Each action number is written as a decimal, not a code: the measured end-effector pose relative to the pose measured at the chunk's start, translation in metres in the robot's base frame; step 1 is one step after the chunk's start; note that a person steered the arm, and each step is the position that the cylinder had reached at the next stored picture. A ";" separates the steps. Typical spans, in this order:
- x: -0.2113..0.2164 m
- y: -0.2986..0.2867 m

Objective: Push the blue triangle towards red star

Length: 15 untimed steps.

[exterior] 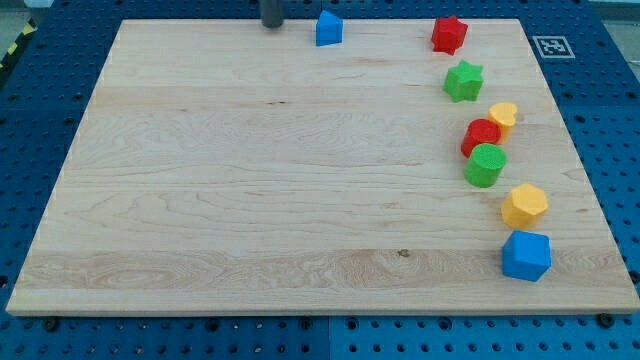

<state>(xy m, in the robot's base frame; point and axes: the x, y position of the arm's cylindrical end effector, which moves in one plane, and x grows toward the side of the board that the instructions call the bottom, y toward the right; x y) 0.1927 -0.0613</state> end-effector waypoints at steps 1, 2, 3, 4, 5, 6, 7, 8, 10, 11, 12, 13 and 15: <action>0.000 0.028; 0.001 0.029; 0.002 0.030; 0.005 0.037; 0.011 0.053; 0.021 0.070; 0.032 0.078; 0.046 0.078; 0.056 0.084; 0.064 0.083; 0.067 0.082; 0.067 0.083; 0.067 0.106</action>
<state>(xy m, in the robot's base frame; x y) 0.2601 0.0448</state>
